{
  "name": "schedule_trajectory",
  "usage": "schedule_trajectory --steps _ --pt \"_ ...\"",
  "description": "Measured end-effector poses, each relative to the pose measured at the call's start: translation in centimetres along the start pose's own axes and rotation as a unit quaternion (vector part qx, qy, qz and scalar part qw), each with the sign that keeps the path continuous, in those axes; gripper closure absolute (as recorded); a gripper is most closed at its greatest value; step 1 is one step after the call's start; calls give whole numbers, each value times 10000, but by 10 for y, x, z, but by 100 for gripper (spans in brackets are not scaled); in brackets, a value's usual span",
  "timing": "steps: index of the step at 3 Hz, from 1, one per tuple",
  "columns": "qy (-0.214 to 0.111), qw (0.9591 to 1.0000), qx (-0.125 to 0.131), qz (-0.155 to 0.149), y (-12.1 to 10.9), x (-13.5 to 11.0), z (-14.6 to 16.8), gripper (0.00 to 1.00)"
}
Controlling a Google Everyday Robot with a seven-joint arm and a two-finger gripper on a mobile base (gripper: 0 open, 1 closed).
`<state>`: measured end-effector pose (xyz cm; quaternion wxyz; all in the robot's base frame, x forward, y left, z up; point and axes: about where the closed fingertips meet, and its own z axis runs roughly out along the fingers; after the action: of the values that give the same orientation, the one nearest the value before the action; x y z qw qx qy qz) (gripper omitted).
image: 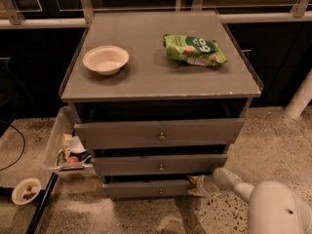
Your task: Open bottom drawer
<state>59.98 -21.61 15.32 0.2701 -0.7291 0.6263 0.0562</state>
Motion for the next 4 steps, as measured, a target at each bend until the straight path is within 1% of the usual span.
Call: schedule_trajectory --steps 1,2,4 --pt "-65 10000 -36 15 3 1 -8 87" --pt "-65 10000 -36 15 3 1 -8 87" --pt "-66 10000 -37 15 3 1 -8 39"
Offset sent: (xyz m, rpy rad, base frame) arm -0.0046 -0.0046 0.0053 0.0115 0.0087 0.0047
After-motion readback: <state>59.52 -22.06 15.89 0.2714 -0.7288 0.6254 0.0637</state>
